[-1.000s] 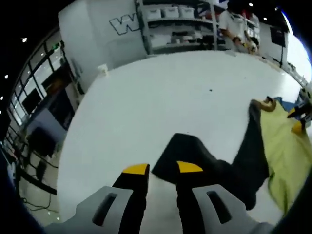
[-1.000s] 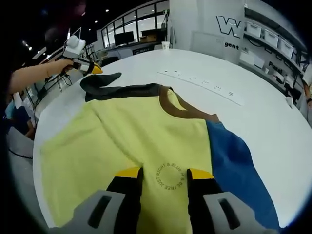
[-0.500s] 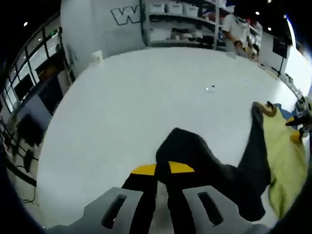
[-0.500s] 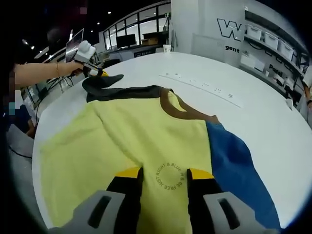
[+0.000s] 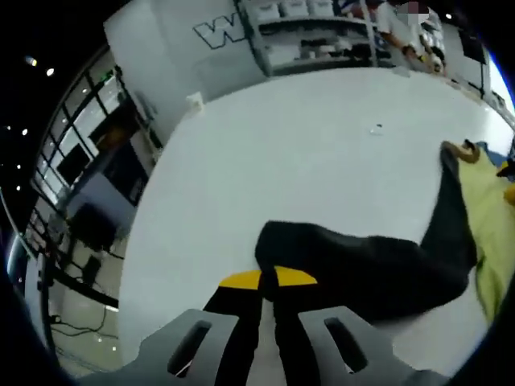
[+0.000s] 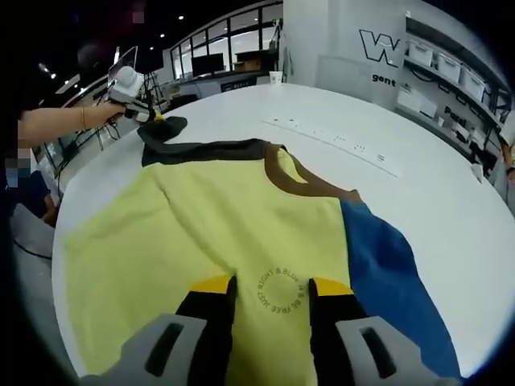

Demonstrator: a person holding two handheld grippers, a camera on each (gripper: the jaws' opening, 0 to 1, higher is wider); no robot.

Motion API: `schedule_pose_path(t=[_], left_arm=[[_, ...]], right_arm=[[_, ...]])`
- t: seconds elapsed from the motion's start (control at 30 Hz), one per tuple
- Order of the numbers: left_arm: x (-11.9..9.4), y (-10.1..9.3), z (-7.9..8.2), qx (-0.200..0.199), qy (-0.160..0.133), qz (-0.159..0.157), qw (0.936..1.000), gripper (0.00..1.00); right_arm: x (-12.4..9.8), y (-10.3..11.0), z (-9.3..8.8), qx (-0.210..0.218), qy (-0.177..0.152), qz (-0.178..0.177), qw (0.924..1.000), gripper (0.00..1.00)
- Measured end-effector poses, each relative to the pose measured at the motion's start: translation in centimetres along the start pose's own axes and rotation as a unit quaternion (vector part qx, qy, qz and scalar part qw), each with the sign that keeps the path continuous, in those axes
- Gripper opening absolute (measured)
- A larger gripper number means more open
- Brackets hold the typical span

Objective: Fold the garment on the visible template until the final outline fits inside the template.

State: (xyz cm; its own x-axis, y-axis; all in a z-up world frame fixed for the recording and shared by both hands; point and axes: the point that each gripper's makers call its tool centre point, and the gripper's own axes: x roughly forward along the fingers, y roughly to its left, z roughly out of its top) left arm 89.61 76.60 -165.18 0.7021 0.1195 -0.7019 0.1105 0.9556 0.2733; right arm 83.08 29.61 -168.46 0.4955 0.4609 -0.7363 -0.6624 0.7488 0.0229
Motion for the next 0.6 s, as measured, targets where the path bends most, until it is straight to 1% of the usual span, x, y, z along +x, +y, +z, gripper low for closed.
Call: schedule_pose_path(t=[0.03, 0.07, 0.1, 0.2, 0.23, 0.27, 0.37, 0.4, 0.43, 0.47, 0.5, 0.53, 0.57, 0.6], left_arm=[[0.7, 1.6, -0.5, -0.024, 0.010, 0.012, 0.9996, 0.07], [0.0, 1.8, -0.6, -0.028, 0.010, 0.023, 0.9993, 0.07], [-0.5, 1.9, -0.9, -0.032, 0.013, 0.026, 0.9991, 0.07], [-0.9, 2.1, -1.3, -0.028, 0.011, 0.030, 0.9991, 0.07], [-1.2, 3.4, -1.9, -0.024, 0.017, 0.046, 0.9985, 0.07], [-2.7, 3.7, -3.5, -0.028, 0.026, 0.055, 0.9978, 0.07], [-4.2, 4.3, -5.0, -0.043, 0.034, 0.074, 0.9958, 0.07], [-4.9, 4.3, -5.7, -0.049, 0.039, 0.075, 0.9953, 0.07], [-5.4, 4.4, -6.5, -0.062, 0.052, 0.078, 0.9936, 0.07], [-5.5, 4.7, -7.1, -0.083, 0.065, 0.076, 0.9915, 0.07], [-5.8, 4.6, -7.3, -0.111, 0.070, 0.071, 0.9888, 0.07], [-7.0, 3.9, -6.8, -0.134, 0.057, 0.070, 0.9869, 0.07], [-7.8, 4.1, -6.5, -0.152, 0.055, 0.074, 0.9840, 0.07], [-7.6, 4.8, -6.3, -0.147, 0.058, 0.074, 0.9846, 0.07]], right_arm=[[0.0, 0.0, 0.0, 0.000, 0.000, 0.000, 1.0000, 0.33], [0.0, 0.0, 0.0, 0.000, 0.002, 0.001, 1.0000, 0.33], [-0.1, 0.1, 0.0, 0.000, 0.002, 0.001, 1.0000, 0.33], [-0.1, 0.0, 0.0, -0.001, 0.004, 0.001, 1.0000, 0.33], [0.0, 0.0, 0.0, -0.001, 0.005, 0.000, 1.0000, 0.33], [-0.1, 0.1, 0.0, 0.000, 0.006, 0.000, 1.0000, 0.33], [-0.1, 0.1, 0.0, 0.001, 0.006, 0.001, 1.0000, 0.33], [-0.2, 0.1, 0.0, 0.003, 0.007, 0.003, 1.0000, 0.33], [-0.1, 0.0, 0.0, 0.004, 0.007, 0.003, 1.0000, 0.33], [-0.1, 0.0, 0.0, 0.004, 0.007, 0.003, 1.0000, 0.33], [-0.1, 0.0, 0.0, 0.004, 0.007, 0.003, 1.0000, 0.33], [-0.1, 0.0, 0.0, 0.003, 0.007, 0.003, 1.0000, 0.33], [-0.1, -0.1, 0.0, 0.003, 0.007, 0.003, 1.0000, 0.33], [-0.1, -0.2, 0.0, 0.004, 0.006, 0.003, 1.0000, 0.33]])
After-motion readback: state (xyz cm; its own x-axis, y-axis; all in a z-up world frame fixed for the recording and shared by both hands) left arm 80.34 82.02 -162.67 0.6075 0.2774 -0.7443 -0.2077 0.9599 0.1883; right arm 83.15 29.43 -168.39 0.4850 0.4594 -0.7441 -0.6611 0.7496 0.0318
